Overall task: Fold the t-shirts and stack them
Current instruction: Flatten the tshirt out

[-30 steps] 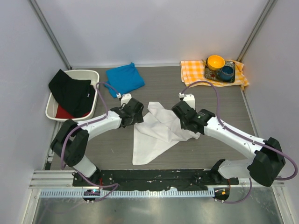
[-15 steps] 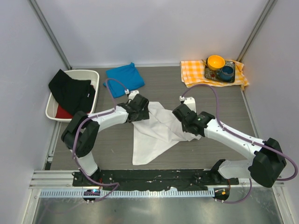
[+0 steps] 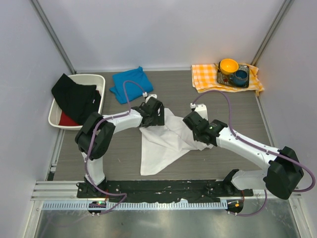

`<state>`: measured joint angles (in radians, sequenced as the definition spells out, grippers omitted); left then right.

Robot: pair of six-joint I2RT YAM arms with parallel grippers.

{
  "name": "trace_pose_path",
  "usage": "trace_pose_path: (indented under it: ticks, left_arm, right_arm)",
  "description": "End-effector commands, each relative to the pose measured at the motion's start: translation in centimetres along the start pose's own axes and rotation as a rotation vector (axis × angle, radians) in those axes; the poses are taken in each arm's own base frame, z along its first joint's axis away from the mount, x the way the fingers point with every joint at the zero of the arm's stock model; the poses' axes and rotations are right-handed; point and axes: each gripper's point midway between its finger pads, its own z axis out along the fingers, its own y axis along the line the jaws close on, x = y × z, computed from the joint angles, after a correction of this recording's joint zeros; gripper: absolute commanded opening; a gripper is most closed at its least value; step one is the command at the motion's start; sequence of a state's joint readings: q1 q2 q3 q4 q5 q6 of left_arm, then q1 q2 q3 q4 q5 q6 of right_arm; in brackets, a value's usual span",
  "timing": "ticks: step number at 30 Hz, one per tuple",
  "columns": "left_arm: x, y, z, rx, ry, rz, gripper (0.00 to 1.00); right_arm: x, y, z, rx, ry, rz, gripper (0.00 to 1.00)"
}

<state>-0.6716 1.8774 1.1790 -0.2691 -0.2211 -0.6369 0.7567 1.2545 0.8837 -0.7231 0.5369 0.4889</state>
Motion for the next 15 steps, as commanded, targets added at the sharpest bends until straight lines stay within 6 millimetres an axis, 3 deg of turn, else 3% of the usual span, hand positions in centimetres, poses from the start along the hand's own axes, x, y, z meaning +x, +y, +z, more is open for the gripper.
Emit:
trace_pose_path:
  ticks: [1, 3, 7, 10, 15]
  left_arm:
    - [0.6, -0.7, 1.9, 0.033, 0.028, 0.038, 0.86]
    - [1.0, -0.7, 2.5, 0.031, 0.037, 0.044, 0.84]
    - [1.7, -0.4, 3.4, 0.015, 0.061, 0.051, 0.72]
    - [2.6, 0.4, 3.8, -0.018, 0.090, 0.060, 0.71]
    - [3.1, 1.7, 2.2, -0.049, 0.083, 0.059, 0.71]
  right_arm:
    - [-0.9, 0.0, -0.5, -0.016, -0.049, 0.024, 0.01]
    - [-0.7, 0.1, -0.4, -0.019, -0.049, 0.026, 0.01]
    - [-0.5, 0.1, -0.3, -0.022, -0.044, 0.026, 0.01]
    - [-0.4, 0.1, -0.2, -0.023, -0.044, 0.024, 0.01]
    - [-0.3, 0.1, -0.2, -0.024, -0.048, 0.025, 0.01]
